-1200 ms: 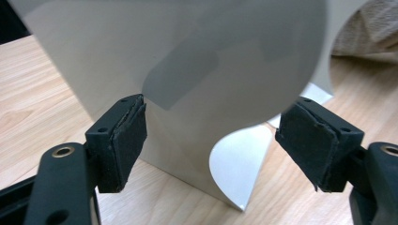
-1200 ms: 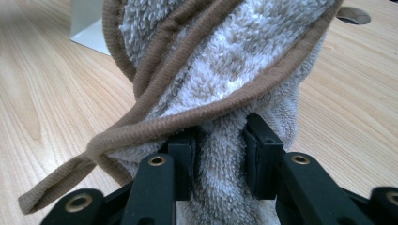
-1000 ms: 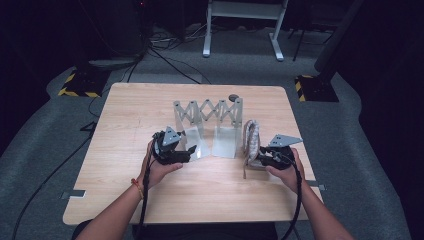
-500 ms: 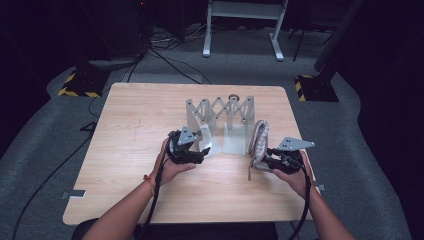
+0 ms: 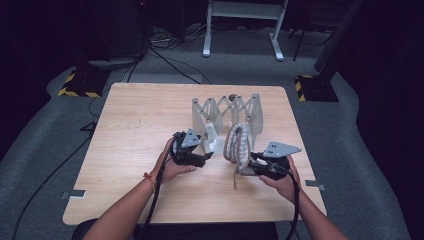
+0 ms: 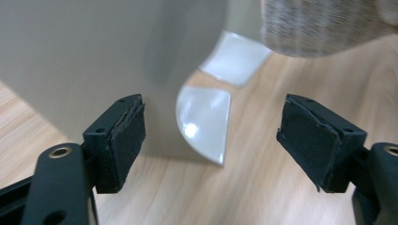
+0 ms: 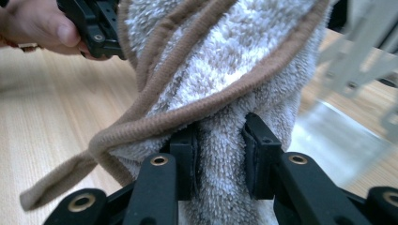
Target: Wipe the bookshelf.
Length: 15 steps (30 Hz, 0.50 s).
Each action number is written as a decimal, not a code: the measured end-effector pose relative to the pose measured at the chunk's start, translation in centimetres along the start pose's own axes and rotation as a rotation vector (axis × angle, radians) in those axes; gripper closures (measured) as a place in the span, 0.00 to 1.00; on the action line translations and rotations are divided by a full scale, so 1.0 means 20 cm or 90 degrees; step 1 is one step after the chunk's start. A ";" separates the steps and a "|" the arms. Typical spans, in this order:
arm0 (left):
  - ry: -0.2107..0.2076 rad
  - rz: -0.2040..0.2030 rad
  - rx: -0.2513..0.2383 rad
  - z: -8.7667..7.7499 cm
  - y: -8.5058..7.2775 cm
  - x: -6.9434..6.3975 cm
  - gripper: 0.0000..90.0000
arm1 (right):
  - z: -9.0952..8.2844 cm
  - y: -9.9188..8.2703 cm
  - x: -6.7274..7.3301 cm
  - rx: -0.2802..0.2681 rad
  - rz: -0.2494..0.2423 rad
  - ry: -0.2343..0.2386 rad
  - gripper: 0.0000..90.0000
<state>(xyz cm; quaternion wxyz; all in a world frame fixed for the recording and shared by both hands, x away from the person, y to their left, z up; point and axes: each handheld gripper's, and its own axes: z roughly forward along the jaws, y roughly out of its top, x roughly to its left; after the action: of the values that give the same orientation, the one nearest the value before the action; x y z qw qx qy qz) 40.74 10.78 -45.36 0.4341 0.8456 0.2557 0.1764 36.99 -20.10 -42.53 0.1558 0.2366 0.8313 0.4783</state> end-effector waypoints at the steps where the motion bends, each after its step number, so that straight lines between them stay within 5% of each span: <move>1: 0.001 -0.002 0.003 -0.02 -0.01 0.00 0.25 | 0.02 0.01 0.02 0.001 -0.004 0.003 0.77; 7: 0.003 -0.010 0.049 -0.20 -0.20 0.04 0.22 | 0.11 0.08 0.15 -0.008 -0.036 0.023 0.78; 15: 0.047 -0.042 0.121 -0.37 -0.45 0.09 0.21 | 0.23 0.21 0.29 -0.031 -0.062 0.020 0.78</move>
<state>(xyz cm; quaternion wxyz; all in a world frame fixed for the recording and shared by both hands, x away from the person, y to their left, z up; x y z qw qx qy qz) 35.84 21.02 -48.60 0.3478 0.8671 0.3146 0.1677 35.48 -11.81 -41.39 0.1716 0.1849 0.8323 0.4937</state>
